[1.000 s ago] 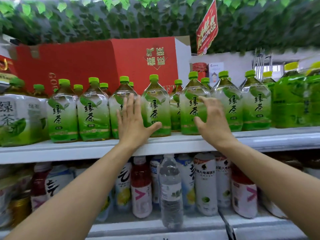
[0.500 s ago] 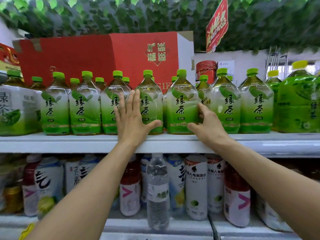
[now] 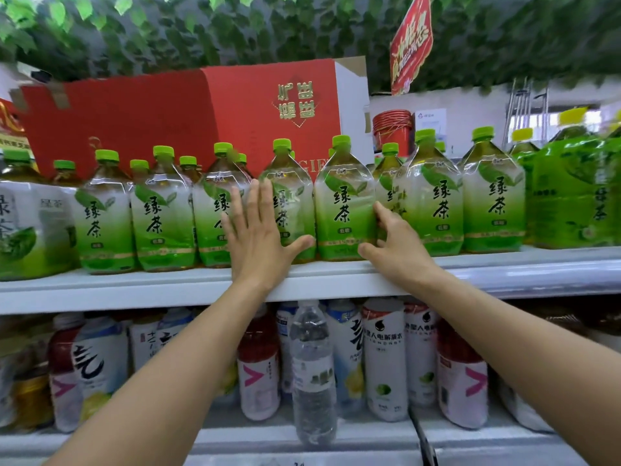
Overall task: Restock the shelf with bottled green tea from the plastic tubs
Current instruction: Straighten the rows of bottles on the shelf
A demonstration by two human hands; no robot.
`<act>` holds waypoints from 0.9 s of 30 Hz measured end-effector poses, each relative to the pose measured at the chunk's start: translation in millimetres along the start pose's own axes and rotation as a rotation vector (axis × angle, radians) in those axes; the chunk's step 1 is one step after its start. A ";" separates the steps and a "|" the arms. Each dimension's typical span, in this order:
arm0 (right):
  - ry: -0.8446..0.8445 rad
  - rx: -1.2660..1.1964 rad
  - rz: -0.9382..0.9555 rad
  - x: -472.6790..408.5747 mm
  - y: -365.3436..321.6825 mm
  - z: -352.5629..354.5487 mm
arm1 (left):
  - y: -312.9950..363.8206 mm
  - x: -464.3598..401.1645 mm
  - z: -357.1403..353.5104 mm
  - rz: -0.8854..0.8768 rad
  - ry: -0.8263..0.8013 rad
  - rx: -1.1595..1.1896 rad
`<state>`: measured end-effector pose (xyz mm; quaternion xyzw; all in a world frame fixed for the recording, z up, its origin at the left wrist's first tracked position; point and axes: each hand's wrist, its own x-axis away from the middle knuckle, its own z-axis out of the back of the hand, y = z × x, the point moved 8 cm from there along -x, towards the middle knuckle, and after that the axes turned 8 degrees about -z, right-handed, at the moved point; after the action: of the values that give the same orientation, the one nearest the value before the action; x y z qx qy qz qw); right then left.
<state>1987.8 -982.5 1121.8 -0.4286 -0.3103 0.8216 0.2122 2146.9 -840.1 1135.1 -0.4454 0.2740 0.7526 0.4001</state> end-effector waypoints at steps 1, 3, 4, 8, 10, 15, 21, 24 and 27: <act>-0.004 0.010 0.006 0.6 -1.3 -1.3 | -0.4 0.1 -0.1 -0.002 0.000 0.000; 0.009 0.034 0.022 5.0 -4.0 0.3 | -0.7 -0.5 -0.1 -0.005 0.008 -0.004; 0.027 0.044 0.033 9.9 -4.5 3.4 | -0.7 -0.4 0.0 -0.009 0.010 -0.007; 0.078 0.062 0.075 35.5 2.8 26.5 | -2.6 -0.4 -0.4 -0.014 -0.002 0.015; 0.119 0.091 0.100 42.7 5.2 48.5 | 2.4 0.4 0.1 -0.020 -0.013 0.006; 0.267 0.080 0.005 30.5 24.7 108.4 | 72.3 6.8 -9.7 -0.086 -0.022 0.103; 0.049 0.006 -0.071 12.4 55.2 120.5 | 114.4 -0.2 -27.5 0.067 -0.029 0.199; 0.022 0.004 -0.057 2.7 62.3 117.3 | 112.8 1.1 -32.1 0.089 -0.046 0.176; 0.037 0.021 -0.025 -3.6 65.6 113.6 | 114.2 1.8 -30.9 0.093 -0.032 0.152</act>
<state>1889.4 -1069.1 1128.5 -0.4376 -0.3033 0.8139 0.2327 2063.7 -923.7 1125.9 -0.3885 0.3442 0.7545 0.4017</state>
